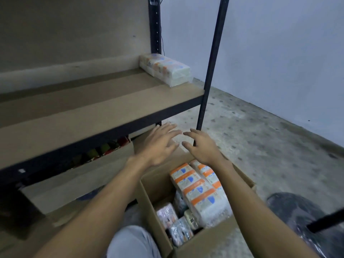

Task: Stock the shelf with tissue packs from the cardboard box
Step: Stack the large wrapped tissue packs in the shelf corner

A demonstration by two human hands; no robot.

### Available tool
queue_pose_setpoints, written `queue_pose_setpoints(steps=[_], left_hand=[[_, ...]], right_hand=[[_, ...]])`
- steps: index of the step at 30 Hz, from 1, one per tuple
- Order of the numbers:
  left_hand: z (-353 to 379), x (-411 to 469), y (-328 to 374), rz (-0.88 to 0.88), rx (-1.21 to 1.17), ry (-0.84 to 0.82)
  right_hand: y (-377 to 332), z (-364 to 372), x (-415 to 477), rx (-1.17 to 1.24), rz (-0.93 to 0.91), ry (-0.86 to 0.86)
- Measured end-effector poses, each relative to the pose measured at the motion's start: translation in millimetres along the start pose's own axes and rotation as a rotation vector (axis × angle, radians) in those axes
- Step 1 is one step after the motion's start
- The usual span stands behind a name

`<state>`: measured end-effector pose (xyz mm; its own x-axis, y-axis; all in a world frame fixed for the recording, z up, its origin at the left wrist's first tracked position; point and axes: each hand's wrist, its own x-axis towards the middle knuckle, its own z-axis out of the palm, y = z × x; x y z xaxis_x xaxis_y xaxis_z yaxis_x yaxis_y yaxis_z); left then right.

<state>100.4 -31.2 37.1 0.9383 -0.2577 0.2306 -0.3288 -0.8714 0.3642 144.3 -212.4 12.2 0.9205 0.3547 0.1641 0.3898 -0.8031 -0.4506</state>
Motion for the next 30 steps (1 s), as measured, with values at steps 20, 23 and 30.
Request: queue_pose_setpoints(steps=[20,23,30], left_hand=[[206,-82,4,-0.529,-0.572,-0.409],[220,-82,6,-0.616,-0.672,-0.368],[265,-73,3,-0.887,-1.115,-0.179]], right_hand=[[73,104,-154,-0.251,0.36,-0.247],[76,117,-157,-0.277,0.342,-0.155],[86,130,-160,-0.254,0.314,-0.022]])
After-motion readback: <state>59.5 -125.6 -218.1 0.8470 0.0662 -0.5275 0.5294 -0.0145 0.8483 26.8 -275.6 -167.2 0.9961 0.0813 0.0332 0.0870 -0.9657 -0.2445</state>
